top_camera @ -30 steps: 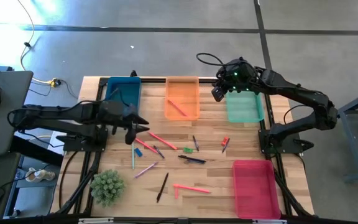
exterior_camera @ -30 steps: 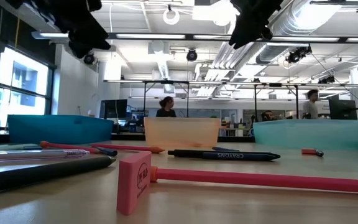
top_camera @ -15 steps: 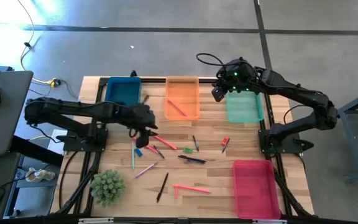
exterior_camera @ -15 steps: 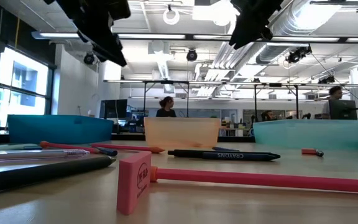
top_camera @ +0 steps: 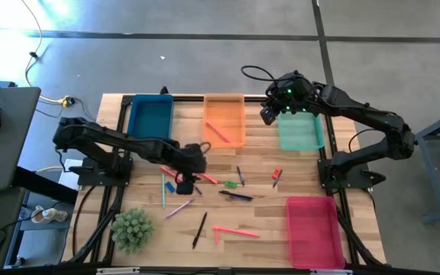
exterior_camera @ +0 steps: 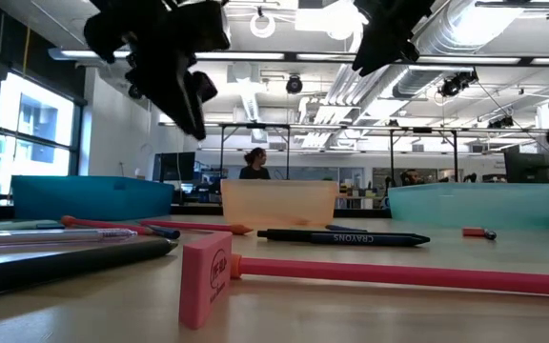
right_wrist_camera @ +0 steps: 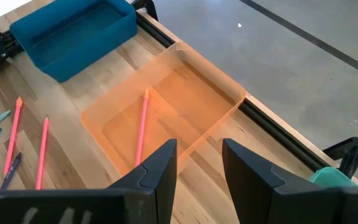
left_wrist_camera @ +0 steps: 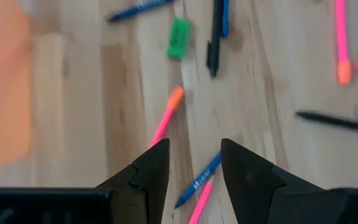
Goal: Sort crayons/erasers/pens/pencils in bins
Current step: Put the blue crayon into the blue bin
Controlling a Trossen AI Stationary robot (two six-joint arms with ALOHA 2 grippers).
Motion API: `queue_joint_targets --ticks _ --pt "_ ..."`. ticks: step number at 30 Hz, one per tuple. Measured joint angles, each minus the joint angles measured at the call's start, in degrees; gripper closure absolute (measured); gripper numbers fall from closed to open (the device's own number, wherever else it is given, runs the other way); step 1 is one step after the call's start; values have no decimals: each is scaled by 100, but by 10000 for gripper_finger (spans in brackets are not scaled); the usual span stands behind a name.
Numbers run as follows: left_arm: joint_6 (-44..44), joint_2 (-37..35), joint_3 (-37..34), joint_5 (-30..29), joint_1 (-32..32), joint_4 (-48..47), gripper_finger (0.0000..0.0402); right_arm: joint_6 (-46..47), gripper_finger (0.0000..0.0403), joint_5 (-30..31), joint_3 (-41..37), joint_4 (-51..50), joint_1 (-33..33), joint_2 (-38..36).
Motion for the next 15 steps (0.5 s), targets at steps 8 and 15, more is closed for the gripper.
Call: queue_joint_targets --ticks 8,15 --pt "278 728 232 -5 -332 -54 271 90 282 -2 0 -20 0 2" --pt "589 1219 455 -198 -555 -84 271 90 282 -3 0 -34 0 4"
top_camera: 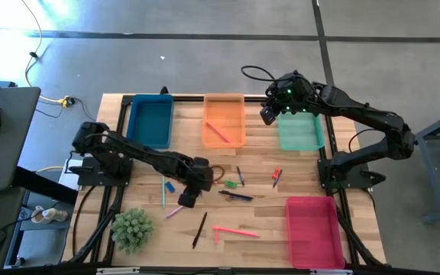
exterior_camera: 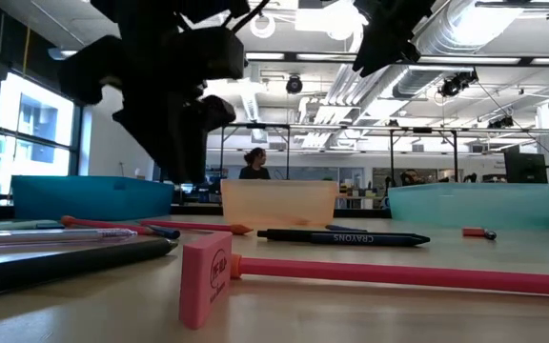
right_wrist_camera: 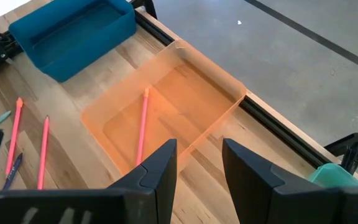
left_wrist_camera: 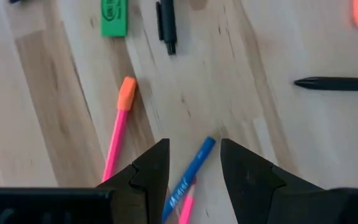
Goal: Sort crayons/erasers/pens/pencils in bins
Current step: Put the blue crayon into the blue bin
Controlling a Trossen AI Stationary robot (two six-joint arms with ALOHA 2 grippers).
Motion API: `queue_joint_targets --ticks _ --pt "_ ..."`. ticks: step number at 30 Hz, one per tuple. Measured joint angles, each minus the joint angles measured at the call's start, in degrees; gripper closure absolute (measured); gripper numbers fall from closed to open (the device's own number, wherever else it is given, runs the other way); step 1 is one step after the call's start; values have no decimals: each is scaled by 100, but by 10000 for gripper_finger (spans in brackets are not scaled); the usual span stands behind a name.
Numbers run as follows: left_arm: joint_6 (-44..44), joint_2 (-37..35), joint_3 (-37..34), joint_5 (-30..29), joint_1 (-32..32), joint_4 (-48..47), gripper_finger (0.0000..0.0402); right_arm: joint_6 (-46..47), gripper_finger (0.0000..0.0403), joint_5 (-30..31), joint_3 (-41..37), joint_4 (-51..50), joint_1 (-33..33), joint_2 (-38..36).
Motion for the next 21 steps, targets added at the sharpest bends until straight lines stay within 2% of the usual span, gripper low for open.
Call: queue_joint_targets --ticks 21 --pt "383 781 61 -120 -76 -425 271 48 282 -13 -2 -47 0 0"
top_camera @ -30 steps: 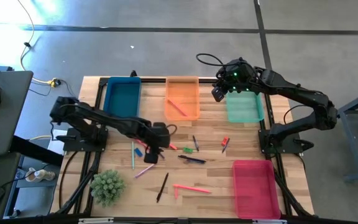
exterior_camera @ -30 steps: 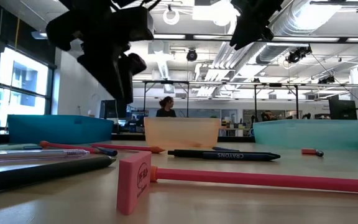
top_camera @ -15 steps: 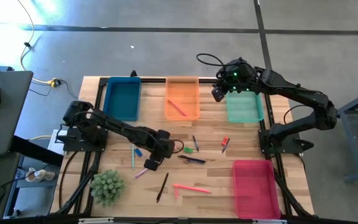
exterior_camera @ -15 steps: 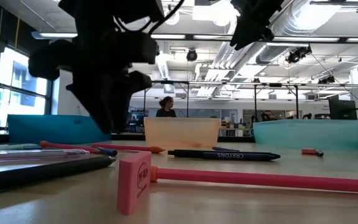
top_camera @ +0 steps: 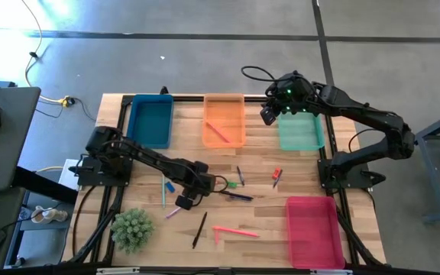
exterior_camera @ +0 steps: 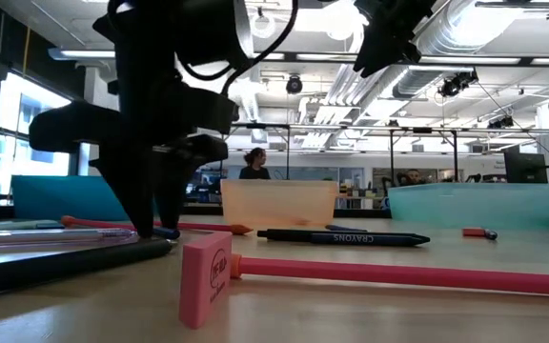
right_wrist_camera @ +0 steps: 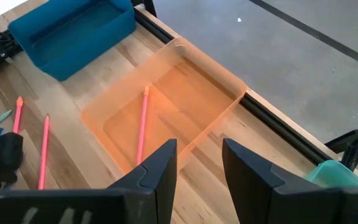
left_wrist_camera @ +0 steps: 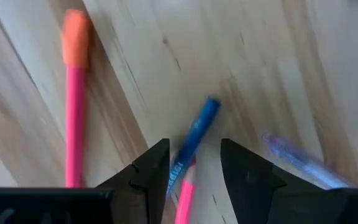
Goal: Sort crayons/erasers/pens/pencils in bins
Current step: Put the blue crayon into the blue bin
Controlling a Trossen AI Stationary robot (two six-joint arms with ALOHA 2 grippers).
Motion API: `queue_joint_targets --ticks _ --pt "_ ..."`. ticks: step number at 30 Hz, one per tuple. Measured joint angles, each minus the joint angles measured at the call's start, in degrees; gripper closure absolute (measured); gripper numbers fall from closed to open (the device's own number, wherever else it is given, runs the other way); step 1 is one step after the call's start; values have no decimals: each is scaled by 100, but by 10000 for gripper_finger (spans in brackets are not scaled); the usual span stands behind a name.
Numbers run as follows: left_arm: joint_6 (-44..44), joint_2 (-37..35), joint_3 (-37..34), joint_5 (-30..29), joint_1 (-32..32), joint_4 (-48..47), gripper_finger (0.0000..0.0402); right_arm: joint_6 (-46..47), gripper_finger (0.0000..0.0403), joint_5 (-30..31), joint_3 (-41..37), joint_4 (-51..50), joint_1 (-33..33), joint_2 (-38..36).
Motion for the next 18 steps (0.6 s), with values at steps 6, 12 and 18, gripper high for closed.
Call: queue_joint_targets --ticks 6,12,18 --pt "27 12 -6 12 0 57 271 13 282 3 0 -39 0 2" --pt "72 12 -15 28 0 113 290 13 282 17 0 -25 0 2" --pt "293 22 -15 58 4 259 348 13 282 17 0 -28 0 2"
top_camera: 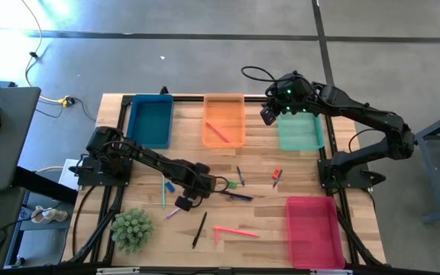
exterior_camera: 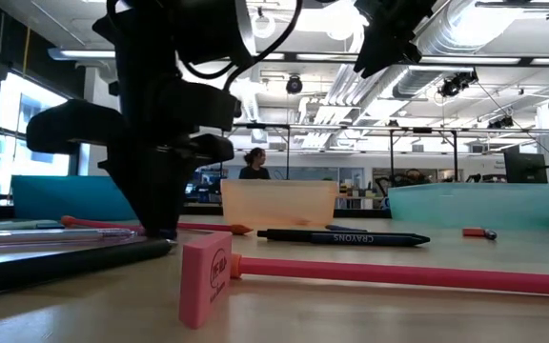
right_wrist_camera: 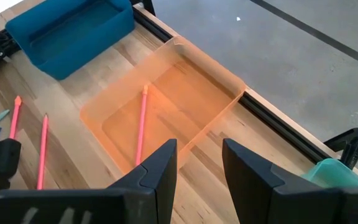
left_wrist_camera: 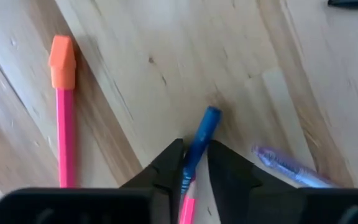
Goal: Sort crayons/erasers/pens/pencils in bins
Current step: Put the blue crayon into the blue bin
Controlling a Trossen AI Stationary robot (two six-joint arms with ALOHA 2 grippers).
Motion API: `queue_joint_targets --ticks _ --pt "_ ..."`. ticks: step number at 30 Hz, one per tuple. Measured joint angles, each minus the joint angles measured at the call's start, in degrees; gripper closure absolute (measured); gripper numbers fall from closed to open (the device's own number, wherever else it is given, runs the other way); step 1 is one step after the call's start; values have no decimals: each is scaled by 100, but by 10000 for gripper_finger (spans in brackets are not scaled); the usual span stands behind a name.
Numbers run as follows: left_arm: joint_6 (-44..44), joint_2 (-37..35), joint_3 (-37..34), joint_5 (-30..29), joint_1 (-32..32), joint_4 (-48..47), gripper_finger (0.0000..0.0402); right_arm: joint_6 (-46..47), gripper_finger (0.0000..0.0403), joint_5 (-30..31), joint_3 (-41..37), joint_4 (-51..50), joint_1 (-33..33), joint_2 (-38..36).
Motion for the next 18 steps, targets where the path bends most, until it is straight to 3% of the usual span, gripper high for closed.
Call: queue_joint_targets --ticks 7,18 --pt "239 5 1 -45 9 303 394 2 282 -2 0 -2 0 0" --pt "-240 8 4 -54 13 331 398 0 282 -4 0 -2 0 0"
